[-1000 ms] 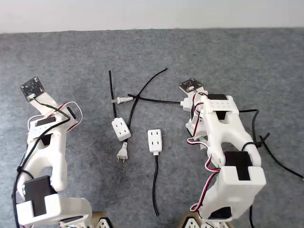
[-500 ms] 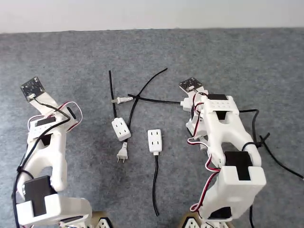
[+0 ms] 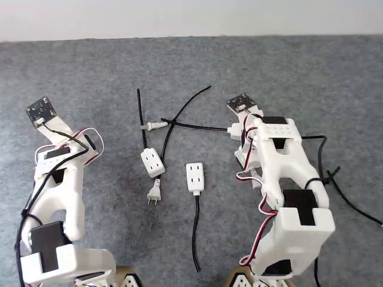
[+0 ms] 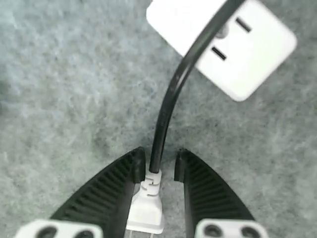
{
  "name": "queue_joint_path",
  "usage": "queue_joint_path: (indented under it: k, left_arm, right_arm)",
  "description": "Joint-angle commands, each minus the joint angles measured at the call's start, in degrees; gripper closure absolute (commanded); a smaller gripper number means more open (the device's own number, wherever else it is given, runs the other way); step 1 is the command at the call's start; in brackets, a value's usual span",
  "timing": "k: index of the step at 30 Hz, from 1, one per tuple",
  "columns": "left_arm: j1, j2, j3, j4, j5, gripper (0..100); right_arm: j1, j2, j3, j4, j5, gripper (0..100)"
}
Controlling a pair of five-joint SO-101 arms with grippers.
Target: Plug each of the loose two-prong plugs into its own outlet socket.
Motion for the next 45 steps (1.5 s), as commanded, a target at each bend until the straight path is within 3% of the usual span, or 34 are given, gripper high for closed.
queue_joint_path:
  k: [1,35,45]
  left_arm:
    - [-0.2,-0.4,-2.3,0.2,-0.1,98]
    - [-0.2,-0.4,-2.5,0.2,-0.1,98]
    - [-0.2,-0.3,-2.6,0.2,-0.1,98]
  right_arm:
    - [-0.1,-1.0,-3.5,-1.2,-0.3,87.6]
    - [-0.4,-2.2,-0.9,1.4,-0.4,87.7]
    - [0.3,-7.1,5.3,-4.1,-0.4,87.7]
